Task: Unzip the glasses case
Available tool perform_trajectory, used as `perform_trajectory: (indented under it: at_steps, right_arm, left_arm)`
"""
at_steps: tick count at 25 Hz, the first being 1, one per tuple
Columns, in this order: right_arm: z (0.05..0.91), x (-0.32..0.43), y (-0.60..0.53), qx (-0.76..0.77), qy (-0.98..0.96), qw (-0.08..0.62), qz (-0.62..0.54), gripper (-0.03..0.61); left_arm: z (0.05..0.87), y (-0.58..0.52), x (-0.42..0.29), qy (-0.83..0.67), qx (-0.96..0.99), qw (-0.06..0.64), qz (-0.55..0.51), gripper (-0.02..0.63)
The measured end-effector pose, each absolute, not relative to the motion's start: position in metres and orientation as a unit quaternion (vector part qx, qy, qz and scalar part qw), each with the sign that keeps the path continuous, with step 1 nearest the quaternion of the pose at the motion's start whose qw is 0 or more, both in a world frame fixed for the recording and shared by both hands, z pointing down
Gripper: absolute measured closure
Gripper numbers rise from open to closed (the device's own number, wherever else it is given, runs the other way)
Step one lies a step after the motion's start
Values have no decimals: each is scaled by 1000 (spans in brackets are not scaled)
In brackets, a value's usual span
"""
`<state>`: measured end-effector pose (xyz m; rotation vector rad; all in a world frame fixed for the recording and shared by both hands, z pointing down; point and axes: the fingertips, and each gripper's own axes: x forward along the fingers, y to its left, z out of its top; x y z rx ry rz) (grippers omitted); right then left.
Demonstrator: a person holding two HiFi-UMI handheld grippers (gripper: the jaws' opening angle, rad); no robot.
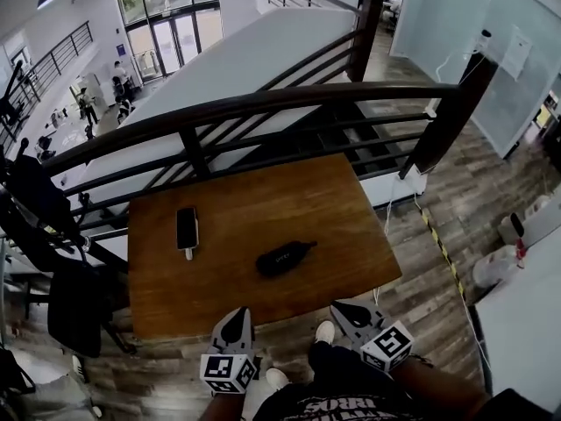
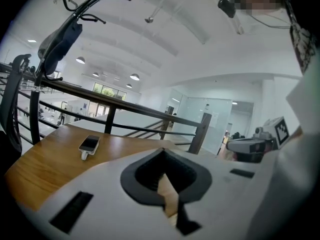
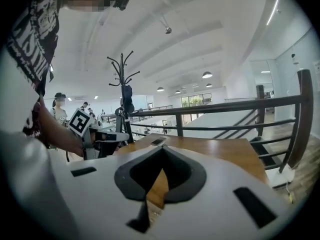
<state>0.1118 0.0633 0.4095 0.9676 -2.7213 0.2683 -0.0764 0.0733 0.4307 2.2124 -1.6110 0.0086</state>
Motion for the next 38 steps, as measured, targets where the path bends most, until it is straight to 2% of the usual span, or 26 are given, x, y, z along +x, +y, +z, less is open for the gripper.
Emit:
perform_trajectory:
  at_steps: [10, 16, 20, 21, 22, 25, 30, 33, 38]
  right_arm:
    - [455, 121, -58, 230, -954, 175, 84, 589]
    - [506, 86, -97, 188, -938, 290, 22, 589]
    - [552, 54, -107, 160, -908, 383, -51, 586]
    - [565, 46, -106, 144, -899, 407, -71, 514]
    - [578, 38, -106, 127, -889, 431, -90, 473]
    - [609, 23, -111, 84, -852, 490, -164, 412]
    - [655, 7, -131, 40, -771, 568, -285, 267]
    - [662, -1, -141, 30, -740, 594, -314, 252]
    - [683, -7, -149, 15, -744, 589, -317, 252]
  left_arm:
    - [467, -43, -61, -628, 750, 197, 60, 614]
    - [488, -63, -77, -623, 747, 215, 88, 614]
    - [524, -72, -92, -592, 759, 250, 106, 614]
    - [534, -75, -94, -580, 765, 258, 112, 614]
    - [544, -78, -96, -568, 771, 261, 121, 614]
    - [572, -92, -105, -545, 782, 257, 160, 614]
    - [601, -107, -120, -505, 797, 237, 230, 614]
    - [612, -112, -129, -489, 805, 228, 246, 614]
    - [621, -120, -122, -464, 819, 219, 255, 614]
